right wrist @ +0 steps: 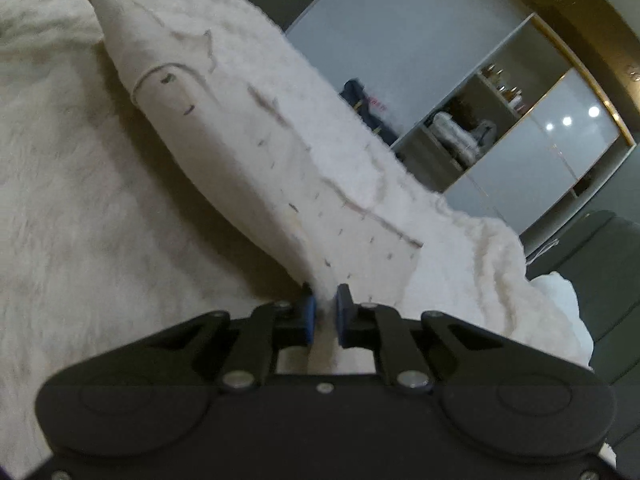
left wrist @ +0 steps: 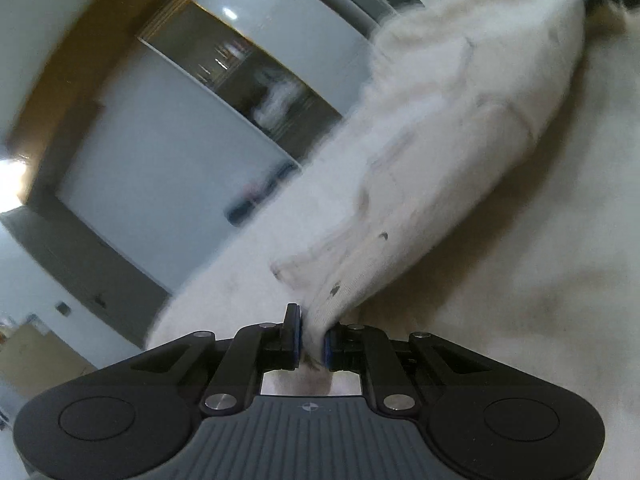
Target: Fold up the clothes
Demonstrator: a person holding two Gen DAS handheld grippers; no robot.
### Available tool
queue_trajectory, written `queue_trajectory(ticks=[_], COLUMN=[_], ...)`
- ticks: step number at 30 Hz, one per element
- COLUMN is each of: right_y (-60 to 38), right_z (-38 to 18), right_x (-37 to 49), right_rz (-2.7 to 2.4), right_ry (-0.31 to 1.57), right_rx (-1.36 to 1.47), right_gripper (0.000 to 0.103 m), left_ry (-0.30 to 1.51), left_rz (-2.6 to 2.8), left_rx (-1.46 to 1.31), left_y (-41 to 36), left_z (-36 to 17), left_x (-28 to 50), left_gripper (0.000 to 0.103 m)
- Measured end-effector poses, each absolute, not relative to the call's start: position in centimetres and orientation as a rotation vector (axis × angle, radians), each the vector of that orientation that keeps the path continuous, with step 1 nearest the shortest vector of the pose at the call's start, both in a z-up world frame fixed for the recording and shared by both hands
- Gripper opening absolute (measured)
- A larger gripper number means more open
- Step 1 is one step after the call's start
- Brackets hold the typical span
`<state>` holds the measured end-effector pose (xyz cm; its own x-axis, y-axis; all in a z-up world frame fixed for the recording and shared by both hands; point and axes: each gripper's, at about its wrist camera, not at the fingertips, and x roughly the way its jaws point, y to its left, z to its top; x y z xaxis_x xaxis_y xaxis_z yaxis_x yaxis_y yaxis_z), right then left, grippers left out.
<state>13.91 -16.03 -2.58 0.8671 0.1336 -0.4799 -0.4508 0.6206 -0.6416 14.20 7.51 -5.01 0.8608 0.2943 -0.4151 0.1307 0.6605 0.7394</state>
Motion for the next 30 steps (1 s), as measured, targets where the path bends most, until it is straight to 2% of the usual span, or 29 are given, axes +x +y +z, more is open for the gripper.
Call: queue_trajectory(ticks=[4,7,11,12,13,14,15,17,20,22,23,25,26,30], right_y=[-18.1,-18.7,-19.1,-19.0,-19.0,-19.2,-19.8,-20.8,-22.5,-22.6,-22.4,-21.4,-20.1,-15.1], right_z=[-4.3,-4.5,-4.0,-3.9,-3.9,-3.6,-3.0,-1.9,0.9,2.3,2.9,2.9,2.5,-0.7], right_x=[15.2,15.6,16.4,16.3,16.0,15.7,15.6,14.9,14.5,14.7,14.8,15.3,15.9,17.2], right_rz=[0.325,0.300,0.276,0.296,0.308,0.326,0.345,0.361,0.375,0.375,0.380,0.395,0.387,0.420], right_ry=[0.538,0.555,0.599,0.600,0.592,0.584,0.575,0.552,0.466,0.399,0.370,0.358,0.376,0.520], right_rx=[-0.832,-0.826,-0.806,-0.818,-0.836,-0.841,-0.812,-0.726,-0.500,-0.315,-0.224,-0.118,-0.086,-0.236], right_gripper=[0.001,0.002,0.006,0.012,0.014,0.014,0.014,0.018,0.028,0.059,0.061,0.067,0.067,0.067], left_ry=[0.711,0.750,0.748,0.727,0.675,0.607,0.585,0.523,0.508,0.486,0.483,0.504,0.524,0.640], left_rz=[0.047,0.121,0.183,0.179,0.154,0.105,0.087,0.009,-0.062,-0.103,-0.114,-0.135,-0.131,-0.020], left_rx=[0.837,0.912,0.760,0.720,0.667,0.626,0.615,0.590,0.532,0.462,0.442,0.374,0.338,0.214], left_y=[9.2,9.7,12.2,12.3,12.1,11.5,11.2,9.4,6.8,5.3,4.8,3.2,2.6,3.4], left_z=[-7.5,-8.0,-5.6,-4.8,-3.4,-2.1,-1.7,-1.1,-1.0,-1.1,-1.5,-2.0,-2.4,-4.4], left_x=[14.4,13.9,14.2,14.1,13.8,13.3,13.1,12.9,13.6,15.1,15.5,17.5,18.5,20.9], left_gripper=[0.013,0.013,0.013,0.017,0.023,0.045,0.060,0.061,0.061,0.067,0.072,0.073,0.073,0.073])
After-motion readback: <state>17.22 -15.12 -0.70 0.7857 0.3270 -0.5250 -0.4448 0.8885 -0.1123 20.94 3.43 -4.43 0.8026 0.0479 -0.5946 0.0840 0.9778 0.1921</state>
